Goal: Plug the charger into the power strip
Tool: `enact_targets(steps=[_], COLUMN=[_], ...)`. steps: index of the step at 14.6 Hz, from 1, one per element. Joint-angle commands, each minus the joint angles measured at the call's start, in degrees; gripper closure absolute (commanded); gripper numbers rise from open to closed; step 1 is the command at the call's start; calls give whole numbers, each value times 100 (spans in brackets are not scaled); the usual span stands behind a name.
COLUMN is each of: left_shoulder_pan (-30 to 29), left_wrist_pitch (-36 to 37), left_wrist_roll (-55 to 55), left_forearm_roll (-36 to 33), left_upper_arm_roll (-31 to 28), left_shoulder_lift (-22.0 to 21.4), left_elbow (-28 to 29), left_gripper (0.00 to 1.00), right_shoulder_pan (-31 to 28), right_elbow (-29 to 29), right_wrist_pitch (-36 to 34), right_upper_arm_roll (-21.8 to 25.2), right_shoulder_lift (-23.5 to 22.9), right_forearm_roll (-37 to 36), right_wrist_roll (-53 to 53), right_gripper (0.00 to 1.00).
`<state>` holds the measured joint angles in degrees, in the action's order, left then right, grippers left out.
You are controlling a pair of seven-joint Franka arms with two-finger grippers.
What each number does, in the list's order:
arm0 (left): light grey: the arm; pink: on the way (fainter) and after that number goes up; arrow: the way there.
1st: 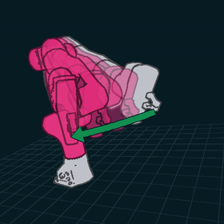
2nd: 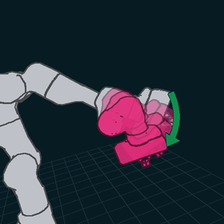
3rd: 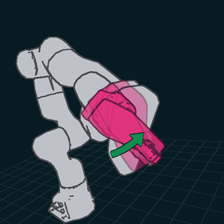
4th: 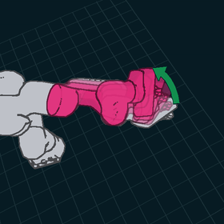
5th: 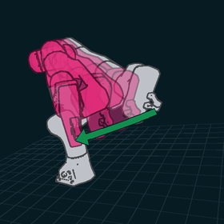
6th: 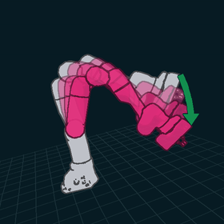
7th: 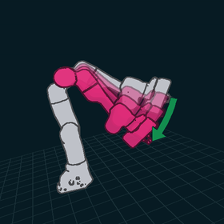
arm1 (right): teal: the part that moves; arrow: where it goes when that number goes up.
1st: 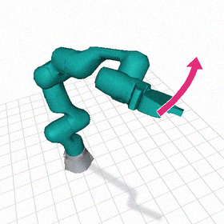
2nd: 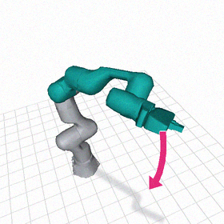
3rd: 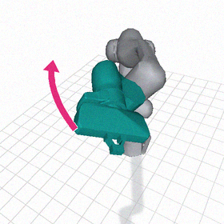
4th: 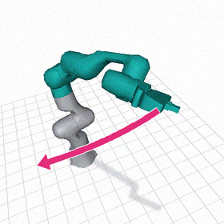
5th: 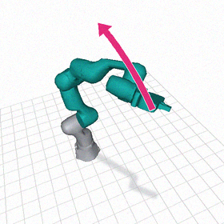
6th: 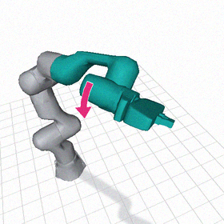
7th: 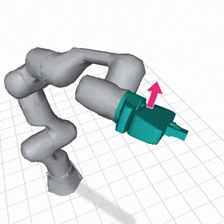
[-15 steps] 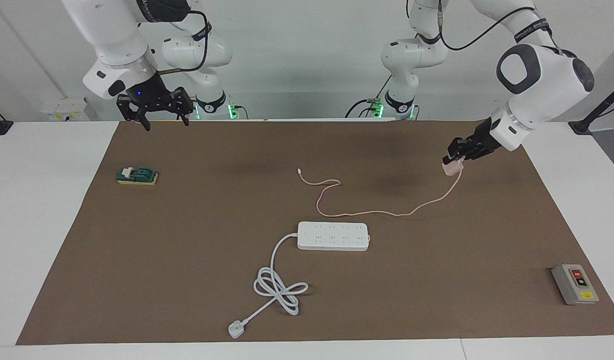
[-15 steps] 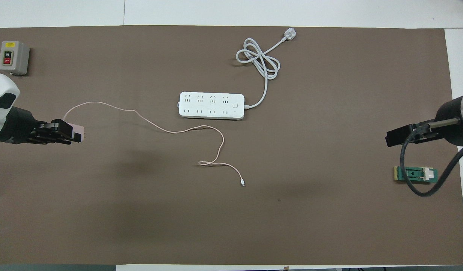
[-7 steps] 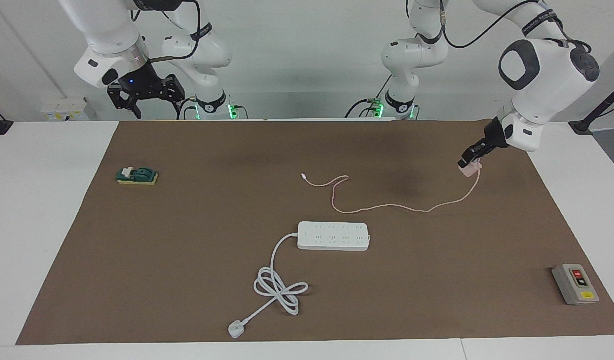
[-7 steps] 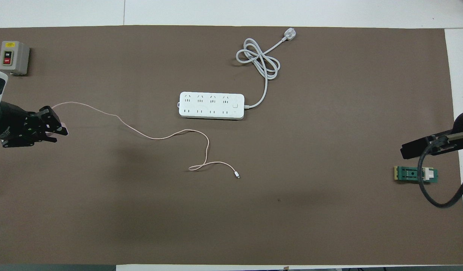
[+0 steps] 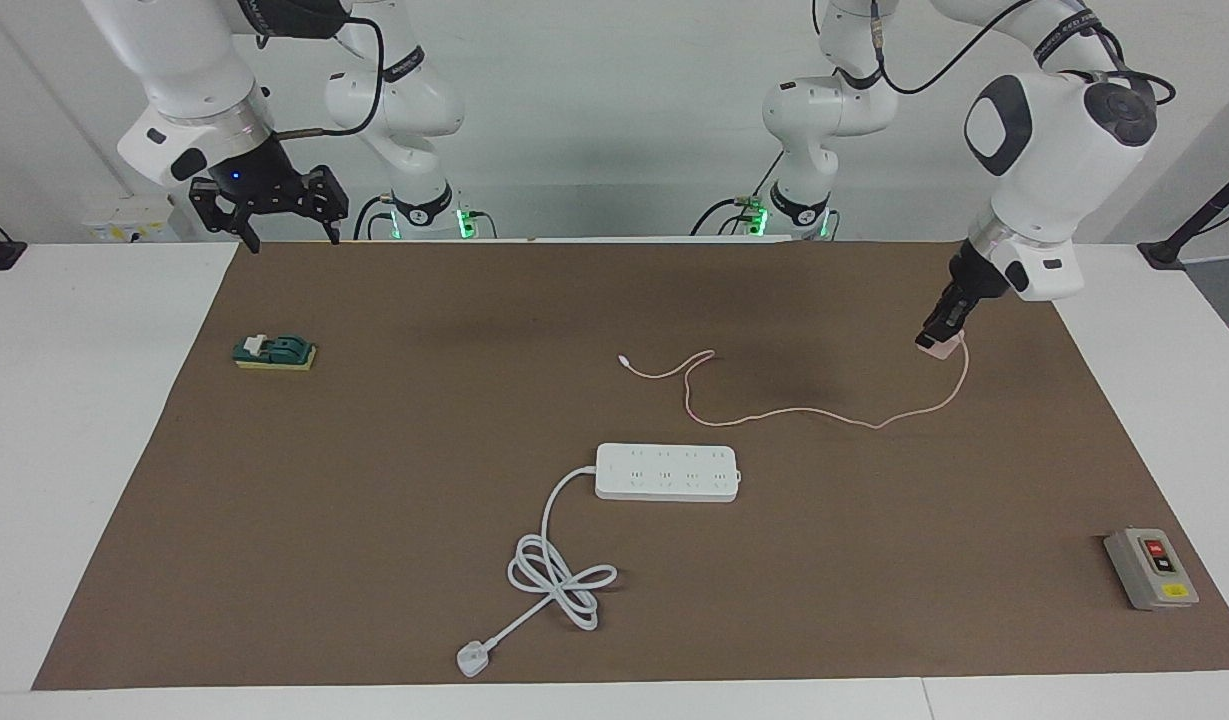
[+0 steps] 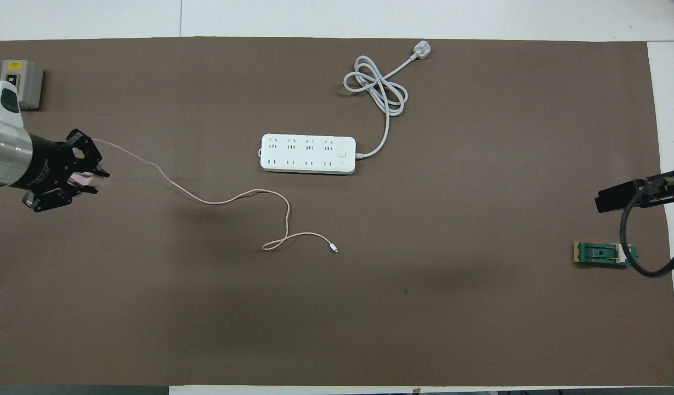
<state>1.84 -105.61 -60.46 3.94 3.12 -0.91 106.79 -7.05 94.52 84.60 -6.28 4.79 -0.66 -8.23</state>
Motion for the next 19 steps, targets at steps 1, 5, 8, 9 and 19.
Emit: enact_targets(steps=[1,5,8,9,19], left_shoulder_pan=[535,1353,1871,1908,2295], left_wrist_pitch=[-204,-223,-223,-188,120], left_wrist_roll=[-1525,-3452,-4121,-4184,-4967], left_forearm_roll=[-139,-157,-209,-227,-385], left_upper_arm_roll=[-48,-48,-66,-66,-101], left_shoulder_lift=[301,1171,1810,1953,3026], left_elbow=[-307,-1343,-1755,-1854,-2865], left_gripper=[100,100,100,100,100], right_shoulder_pan=[72,160,160,151,160], right_elbow=[-346,-338,-329,-329,-303], right_wrist_pitch=[-92,-181,-233,-225,-216], right_upper_arm_roll=[109,153,162,162,144], right_shoulder_lift=[-197,-101,-83,-74,-31], right_forearm_roll=[-48,-75,-22,-22,-13], right_wrist_roll=[-74,-65,-65,-65,-65], right_gripper=[0,0,0,0,0])
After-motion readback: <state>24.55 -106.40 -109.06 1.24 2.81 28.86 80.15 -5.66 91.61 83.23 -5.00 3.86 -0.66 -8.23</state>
